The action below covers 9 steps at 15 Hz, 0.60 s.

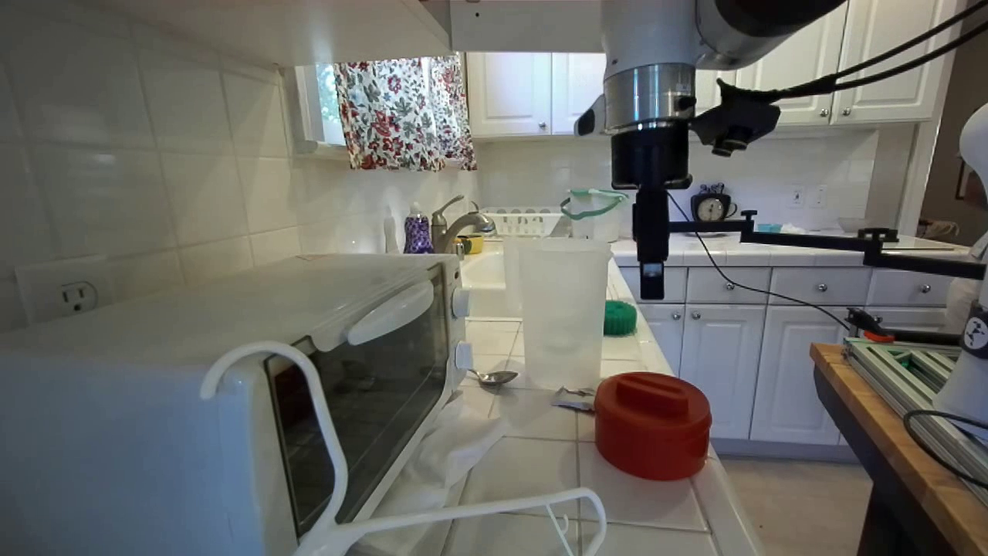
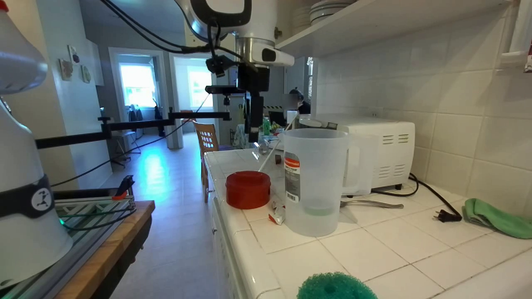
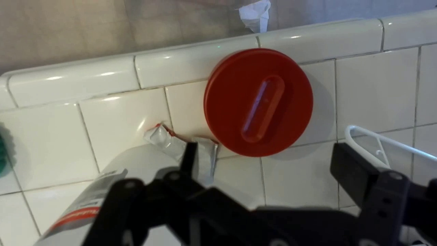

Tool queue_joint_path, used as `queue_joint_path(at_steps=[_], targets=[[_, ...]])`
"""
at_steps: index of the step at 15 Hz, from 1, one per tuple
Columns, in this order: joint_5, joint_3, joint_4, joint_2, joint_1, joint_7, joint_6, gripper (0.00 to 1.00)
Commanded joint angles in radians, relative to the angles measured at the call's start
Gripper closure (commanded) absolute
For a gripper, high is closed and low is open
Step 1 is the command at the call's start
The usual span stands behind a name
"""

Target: Place the red lid on the bottom shelf of the open cabinet

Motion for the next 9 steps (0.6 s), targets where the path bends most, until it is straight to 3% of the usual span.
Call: queue_joint_path(at_steps=[1, 9], targets=[[0.028, 0.009, 0.001, 0.048, 0.012, 0.031, 0.052, 0.00], [0.035, 0.031, -0.008, 0.124, 0.038, 0.038, 0.101, 0.00]])
